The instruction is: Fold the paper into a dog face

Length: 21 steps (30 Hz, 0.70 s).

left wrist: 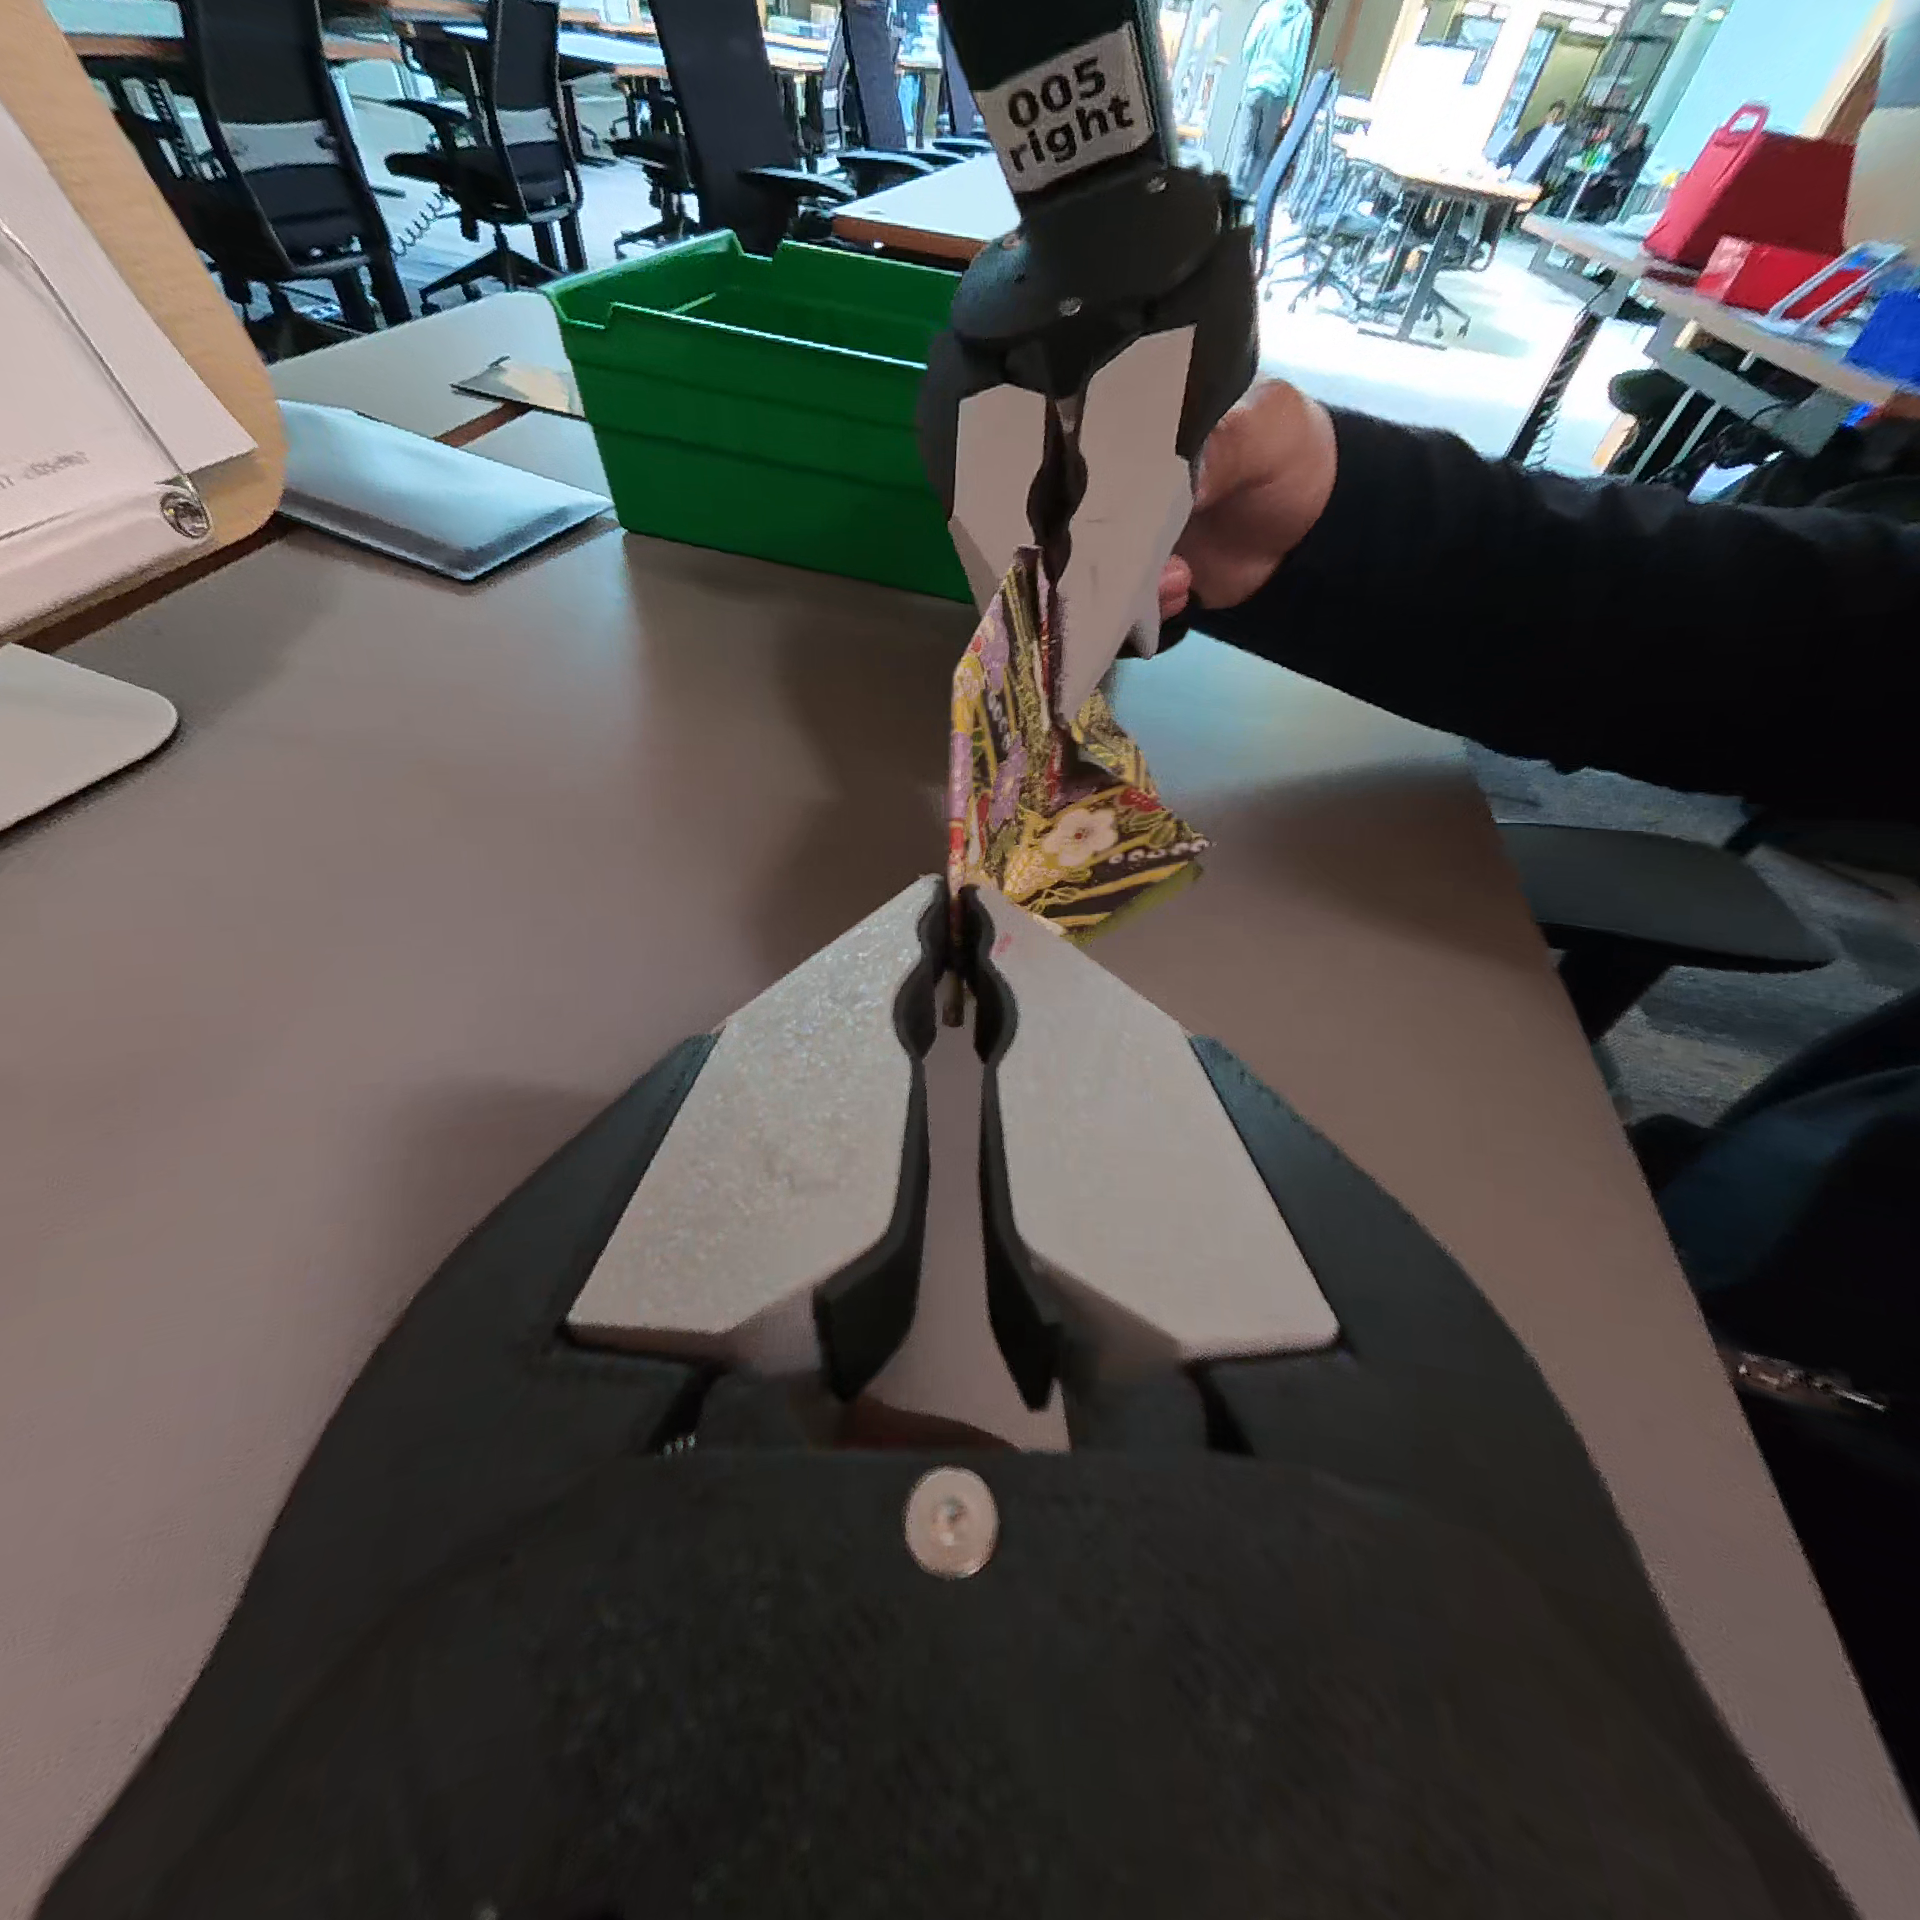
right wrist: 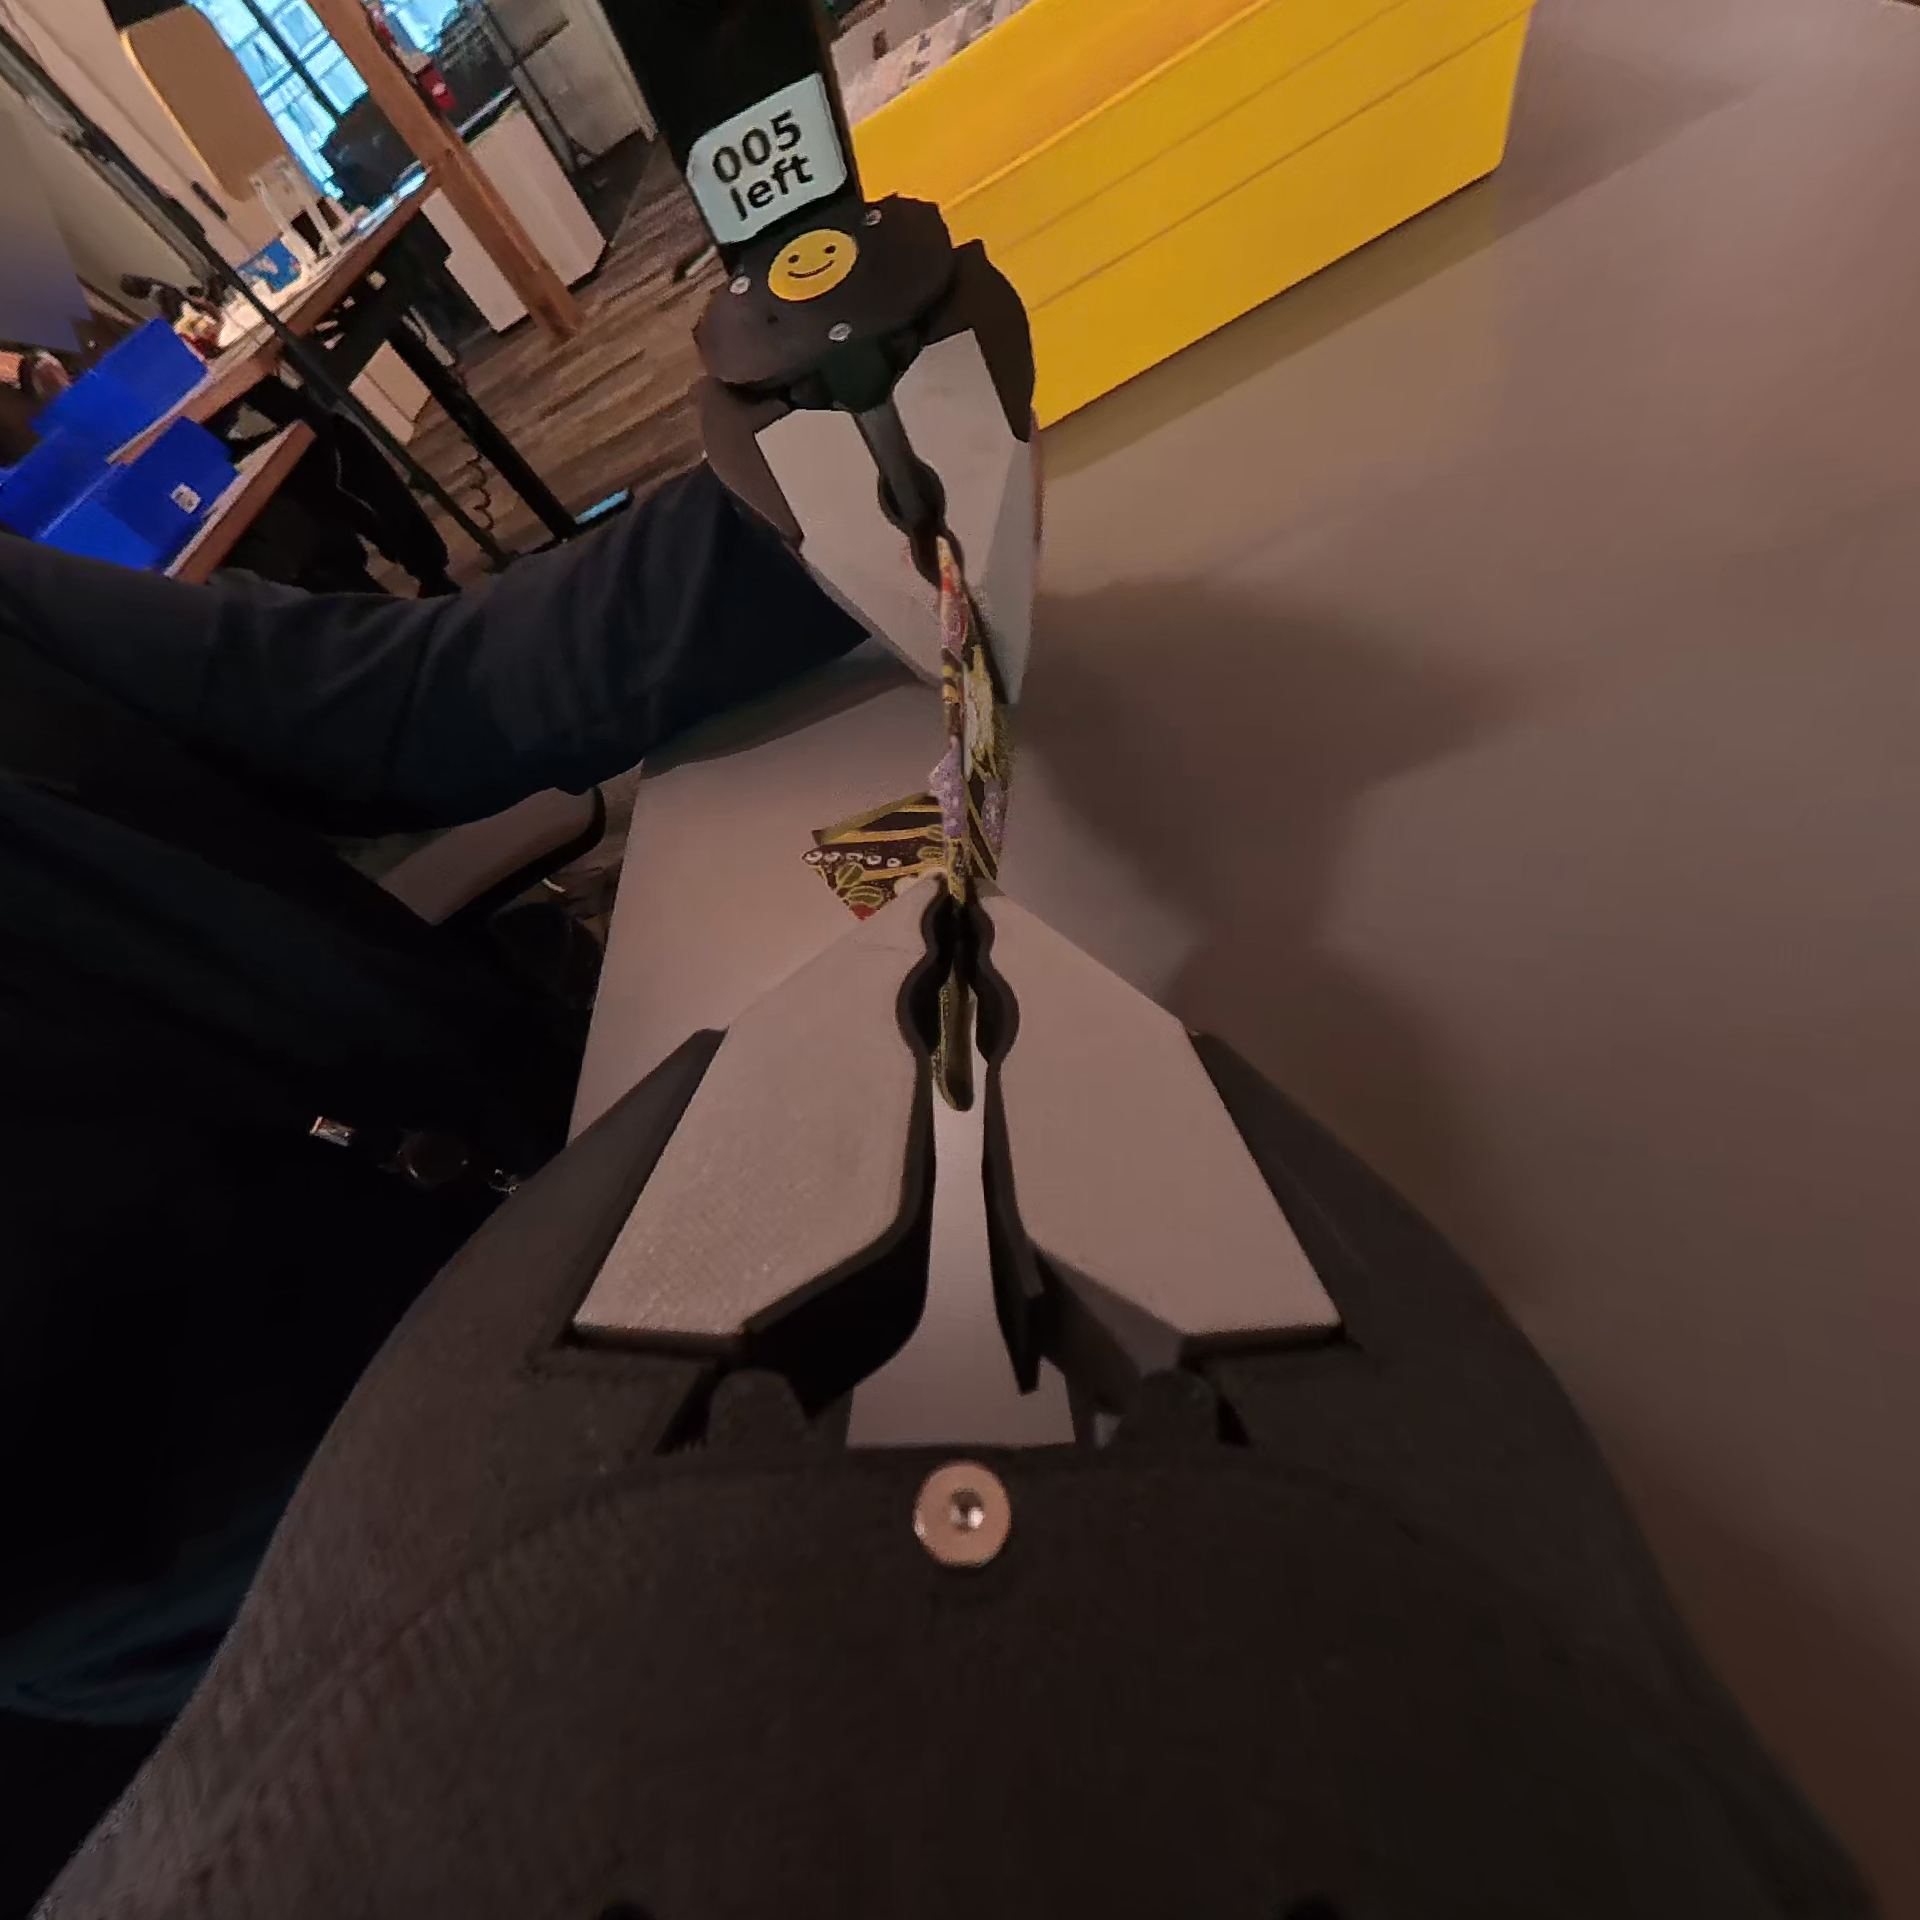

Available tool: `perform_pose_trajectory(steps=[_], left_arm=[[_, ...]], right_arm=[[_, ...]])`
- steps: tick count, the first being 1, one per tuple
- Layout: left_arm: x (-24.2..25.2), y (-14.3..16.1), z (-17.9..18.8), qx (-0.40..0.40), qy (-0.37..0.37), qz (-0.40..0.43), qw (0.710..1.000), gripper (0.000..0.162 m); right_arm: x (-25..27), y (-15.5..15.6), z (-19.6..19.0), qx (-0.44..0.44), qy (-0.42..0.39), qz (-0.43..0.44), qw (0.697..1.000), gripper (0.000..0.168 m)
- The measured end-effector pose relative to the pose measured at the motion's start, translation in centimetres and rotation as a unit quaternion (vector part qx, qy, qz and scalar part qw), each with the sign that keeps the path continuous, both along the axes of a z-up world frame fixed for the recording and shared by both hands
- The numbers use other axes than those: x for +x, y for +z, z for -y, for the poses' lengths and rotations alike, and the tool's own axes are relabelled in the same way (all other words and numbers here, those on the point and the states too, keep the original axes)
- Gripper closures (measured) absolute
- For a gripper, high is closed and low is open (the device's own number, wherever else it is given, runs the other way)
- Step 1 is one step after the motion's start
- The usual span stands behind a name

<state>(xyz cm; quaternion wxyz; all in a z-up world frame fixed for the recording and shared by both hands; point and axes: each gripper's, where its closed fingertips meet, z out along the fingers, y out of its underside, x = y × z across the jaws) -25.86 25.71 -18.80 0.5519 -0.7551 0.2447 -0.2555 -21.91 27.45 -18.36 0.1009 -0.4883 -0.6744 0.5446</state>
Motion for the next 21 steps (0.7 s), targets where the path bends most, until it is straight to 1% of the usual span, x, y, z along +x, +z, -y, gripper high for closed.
perform_pose_trajectory(steps=[3,6,8,9,11,14,16,17,19,20,21], left_arm=[[0.0,0.2,0.0,0.003,0.000,0.008,1.000,0.162],[0.0,0.5,0.0,0.008,0.002,0.015,1.000,0.153],[0.1,1.1,0.0,0.020,0.003,0.022,1.000,0.150],[0.0,1.4,0.0,0.027,0.007,0.024,0.999,0.151],[-0.2,1.9,-0.2,0.039,0.019,0.023,0.999,0.162],[0.0,1.7,-0.6,0.039,0.030,0.012,0.999,0.162],[0.3,1.7,-0.5,0.038,0.024,0.020,0.999,0.162],[0.4,1.9,-0.4,0.037,0.019,0.030,0.999,0.158],[0.5,2.3,0.0,0.034,0.008,0.047,0.998,0.130],[0.2,2.8,0.0,0.040,0.011,0.054,0.998,0.122],[-0.2,3.4,0.1,0.051,0.018,0.066,0.996,0.117]], right_arm=[[-0.2,0.1,-0.4,0.005,-0.013,-0.002,1.000,0.168],[-0.1,0.5,-0.7,0.011,-0.023,-0.006,1.000,0.168],[0.1,0.9,-1.0,0.013,-0.033,-0.010,0.999,0.168],[0.2,1.2,-1.2,0.012,-0.037,-0.013,0.999,0.168],[0.5,1.6,-1.3,0.009,-0.042,-0.017,0.999,0.168],[0.6,1.6,-1.4,0.013,-0.049,-0.011,0.999,0.168],[0.7,1.5,-1.6,0.011,-0.056,-0.006,0.998,0.168],[0.8,1.6,-1.7,0.008,-0.060,-0.005,0.998,0.168],[1.0,2.1,-2.3,0.001,-0.072,-0.005,0.997,0.168],[1.2,2.7,-2.8,-0.002,-0.082,-0.011,0.997,0.168],[1.4,3.6,-3.5,-0.007,-0.094,-0.022,0.995,0.168]])
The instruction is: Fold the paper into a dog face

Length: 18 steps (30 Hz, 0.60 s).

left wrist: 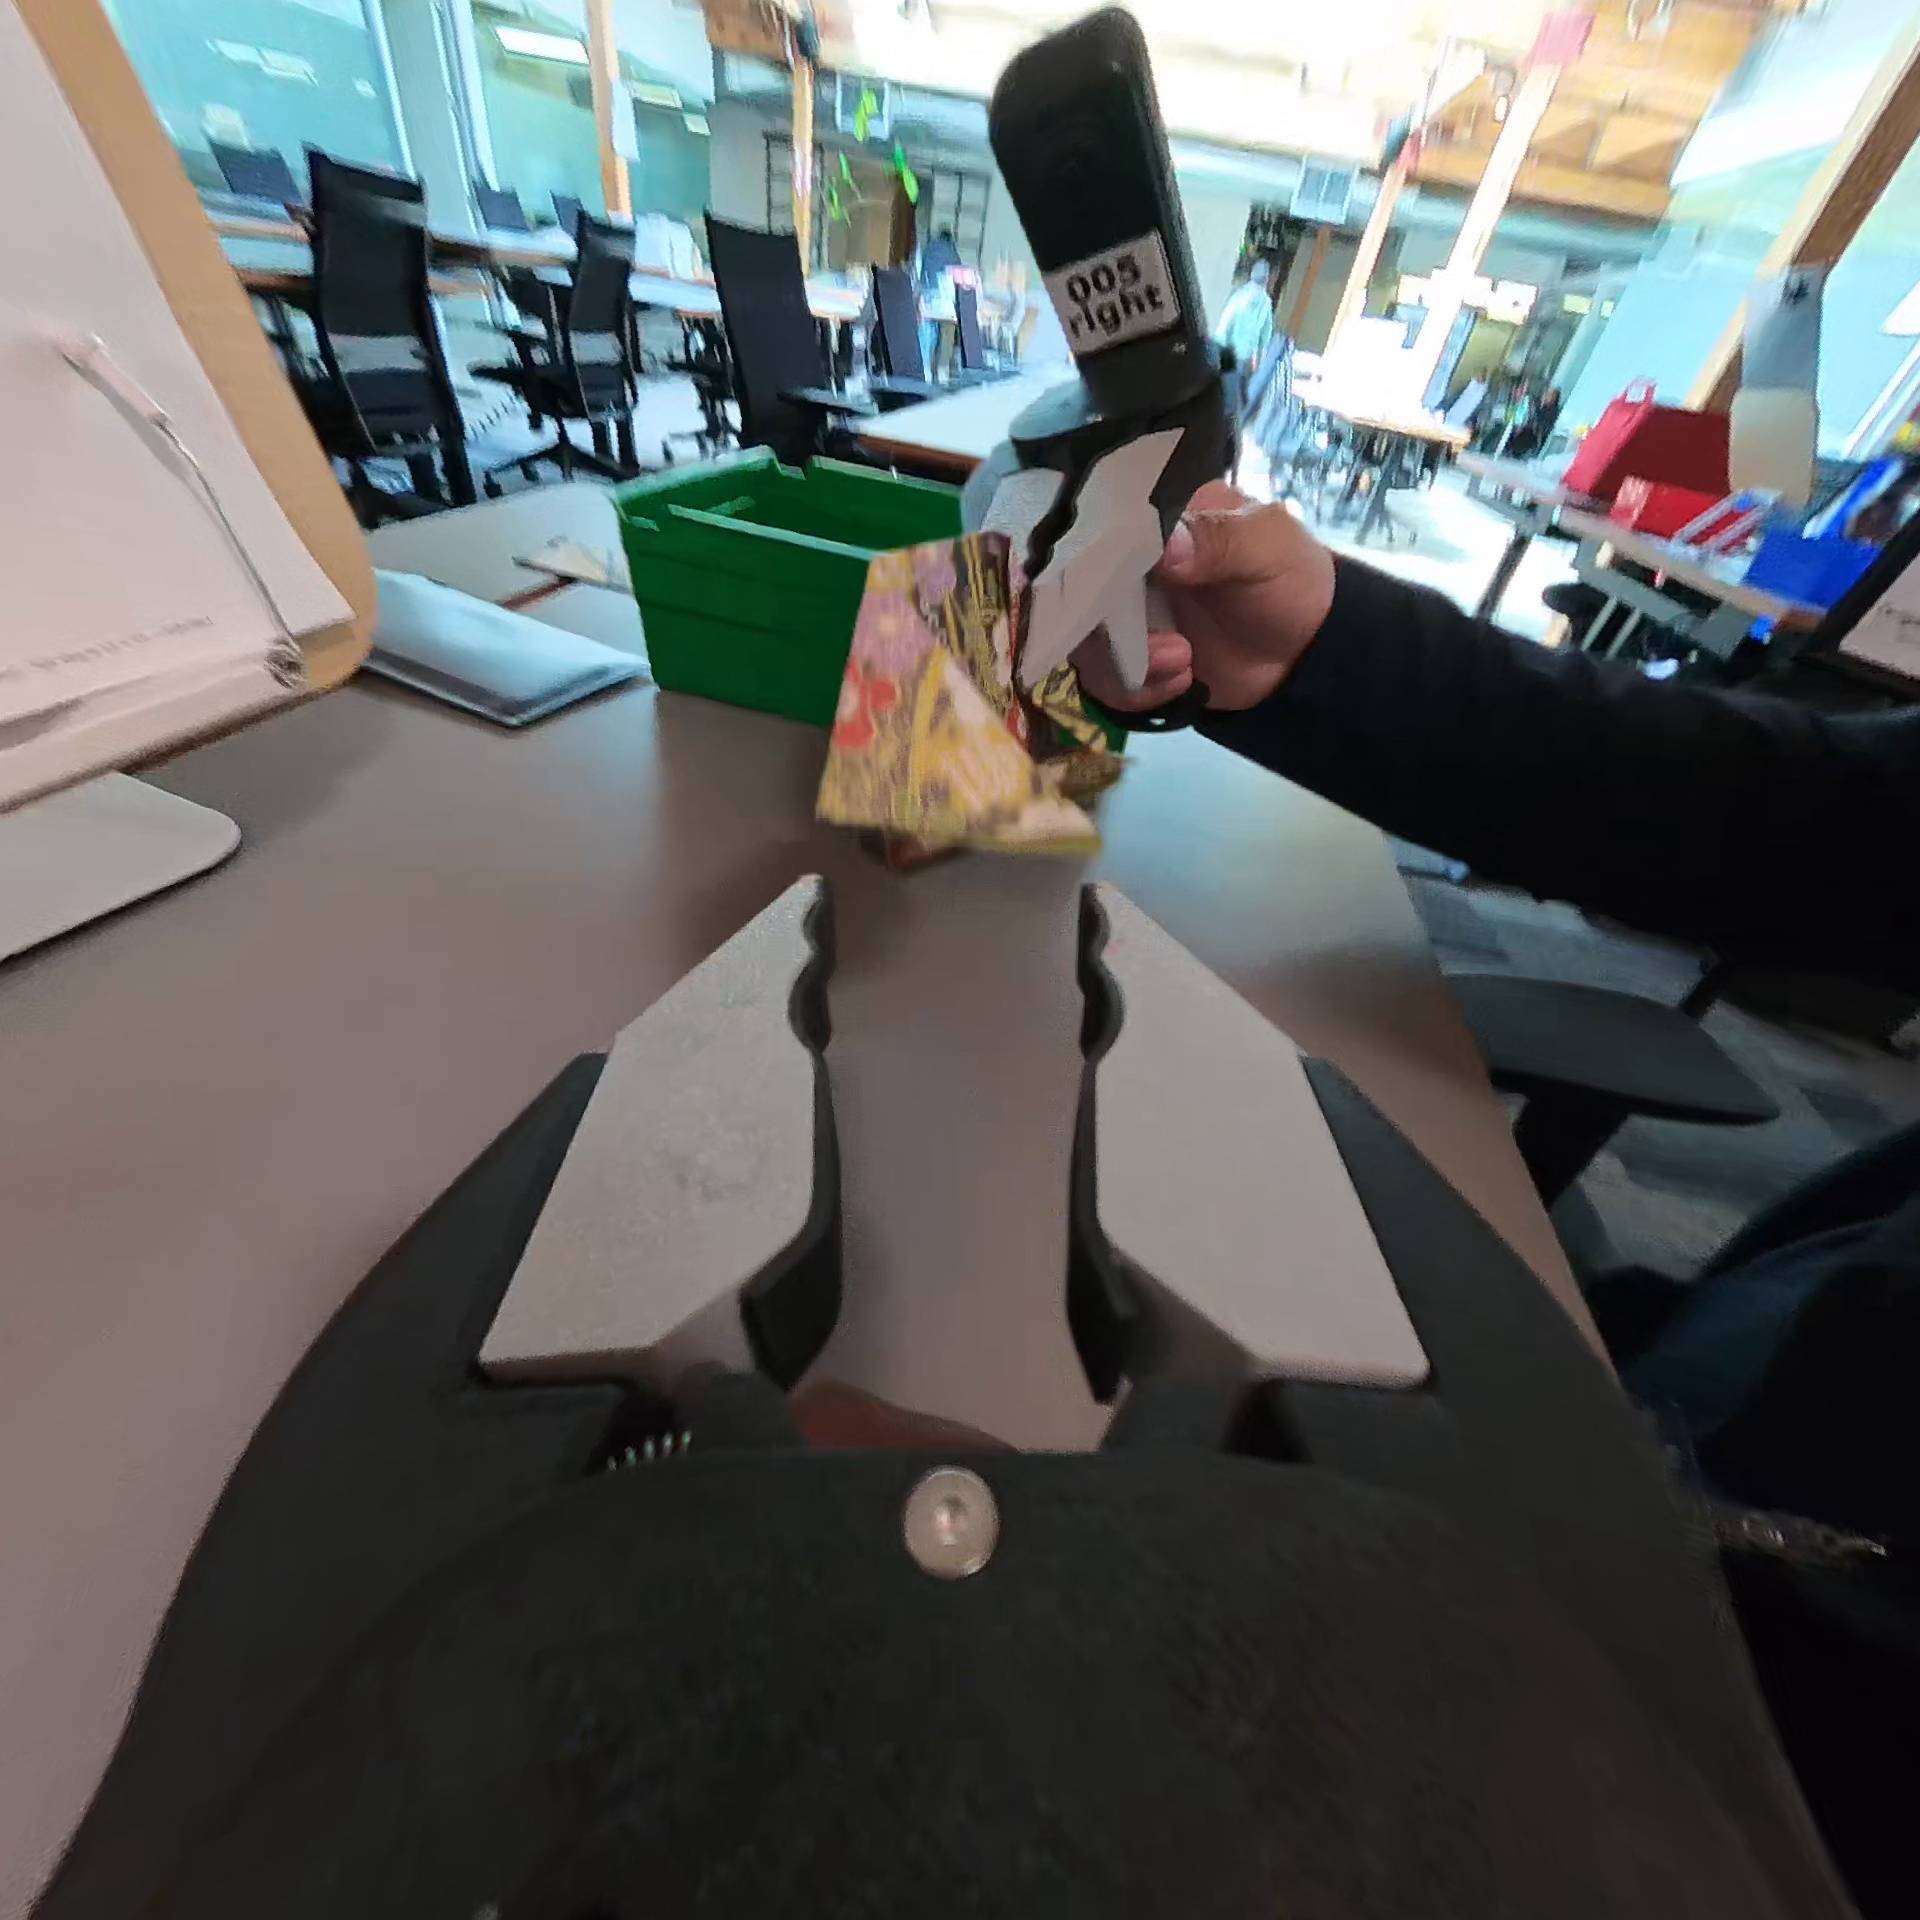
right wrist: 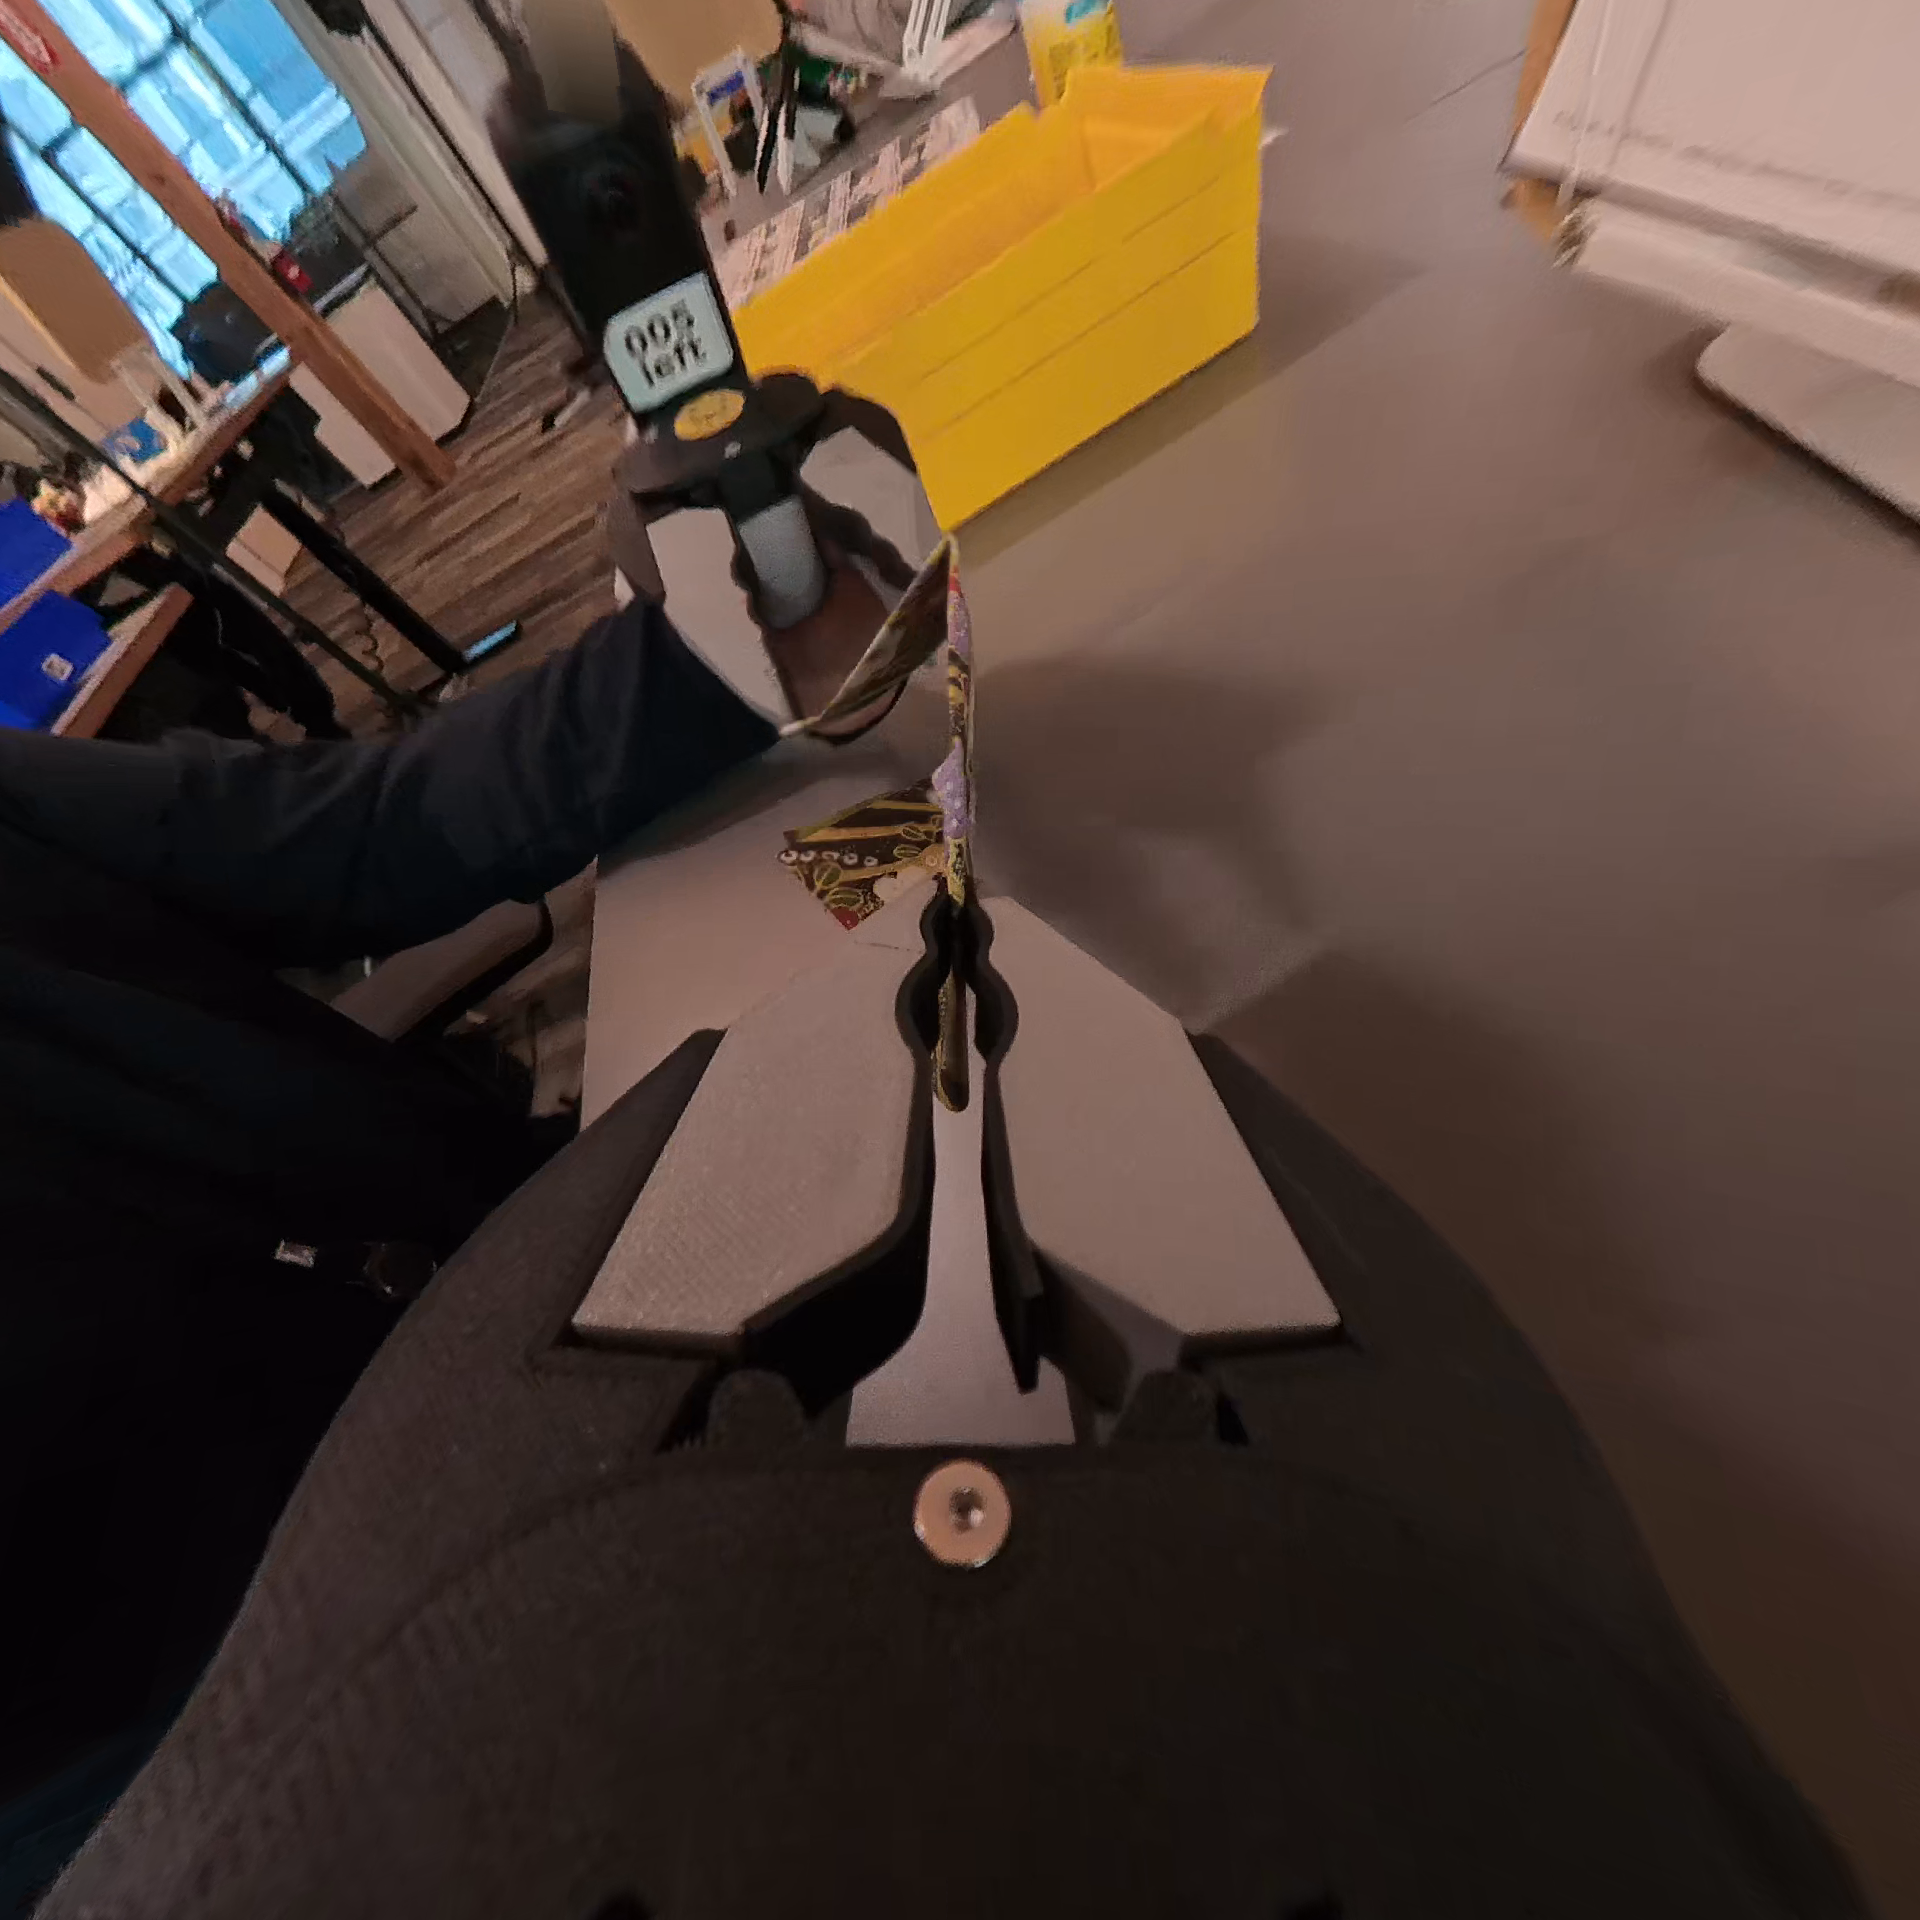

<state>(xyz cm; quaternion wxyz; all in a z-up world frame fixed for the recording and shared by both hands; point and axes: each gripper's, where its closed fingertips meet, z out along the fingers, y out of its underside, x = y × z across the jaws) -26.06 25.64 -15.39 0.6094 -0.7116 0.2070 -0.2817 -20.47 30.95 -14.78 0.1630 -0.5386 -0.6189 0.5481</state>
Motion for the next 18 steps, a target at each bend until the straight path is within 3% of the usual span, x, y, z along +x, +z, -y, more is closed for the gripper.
perform_pose_trajectory(steps=[6,11,18], left_arm=[[-2.7,1.8,0.0,0.019,0.038,0.052,0.998,0.121],[-3.2,0.8,-0.6,0.004,0.056,0.037,0.998,0.122],[-2.7,-1.0,-1.1,-0.019,0.058,-0.001,0.998,0.122]], right_arm=[[3.8,6.4,-7.0,-0.048,-0.099,-0.064,0.992,0.168],[7.9,6.7,-12.9,-0.063,-0.225,-0.029,0.972,0.168],[17.1,7.3,-22.7,0.055,-0.433,-0.012,0.900,0.168]])
